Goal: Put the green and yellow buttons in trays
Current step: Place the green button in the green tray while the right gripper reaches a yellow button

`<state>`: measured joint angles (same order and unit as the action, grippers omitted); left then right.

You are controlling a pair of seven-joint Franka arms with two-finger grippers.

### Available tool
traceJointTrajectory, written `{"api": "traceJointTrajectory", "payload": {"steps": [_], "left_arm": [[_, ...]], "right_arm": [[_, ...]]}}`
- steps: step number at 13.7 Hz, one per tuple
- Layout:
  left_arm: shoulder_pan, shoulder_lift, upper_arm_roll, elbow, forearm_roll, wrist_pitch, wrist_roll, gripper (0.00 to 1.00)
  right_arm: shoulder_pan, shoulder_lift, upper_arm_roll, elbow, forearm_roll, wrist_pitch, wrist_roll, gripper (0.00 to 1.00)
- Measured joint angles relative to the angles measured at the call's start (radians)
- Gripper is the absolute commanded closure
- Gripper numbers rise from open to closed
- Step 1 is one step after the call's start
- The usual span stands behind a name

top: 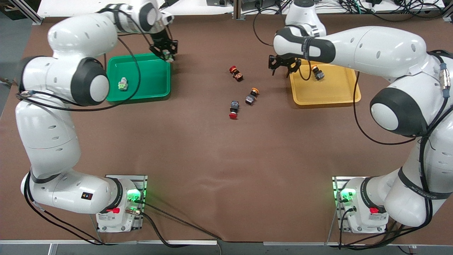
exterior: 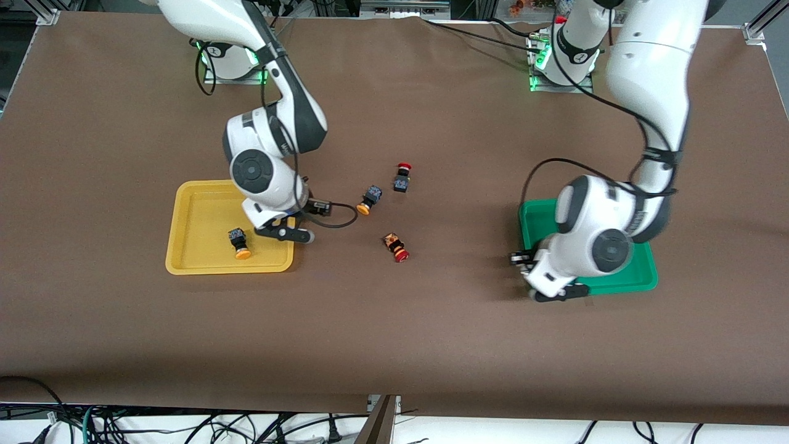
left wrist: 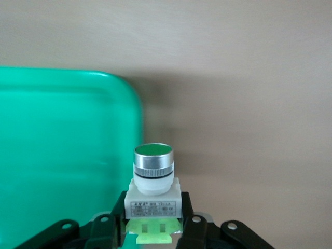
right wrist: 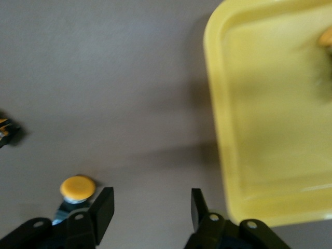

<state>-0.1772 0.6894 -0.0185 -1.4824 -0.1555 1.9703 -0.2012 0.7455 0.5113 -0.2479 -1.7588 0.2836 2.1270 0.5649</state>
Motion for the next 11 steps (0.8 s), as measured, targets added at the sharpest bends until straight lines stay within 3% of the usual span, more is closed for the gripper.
{"api": "traceJointTrajectory", "payload": {"steps": [3, 5, 8, 11], "left_arm": [[0.064, -0.054, 0.0, -0.114, 0.012, -0.005, 0.138, 0.93], [0.07, -0.099, -0.002, -0.216, 0.073, 0.032, 0.152, 0.88], [0.072, -0.172, -0.002, -0.407, 0.107, 0.197, 0.154, 0.77], [0.072, -0.184, -0.003, -0.501, 0.107, 0.298, 0.157, 0.45]], "right_arm": [[0.045, 0.024, 0.0, 0.002, 0.017, 0.022, 0.111, 0.12], [0.062, 0.036, 0.0, 0.005, 0.036, 0.037, 0.152, 0.1], [0.079, 0.058, 0.006, 0.006, 0.114, 0.064, 0.185, 0.1], [0.096, 0.078, 0.011, 0.006, 0.135, 0.119, 0.246, 0.1]]}}
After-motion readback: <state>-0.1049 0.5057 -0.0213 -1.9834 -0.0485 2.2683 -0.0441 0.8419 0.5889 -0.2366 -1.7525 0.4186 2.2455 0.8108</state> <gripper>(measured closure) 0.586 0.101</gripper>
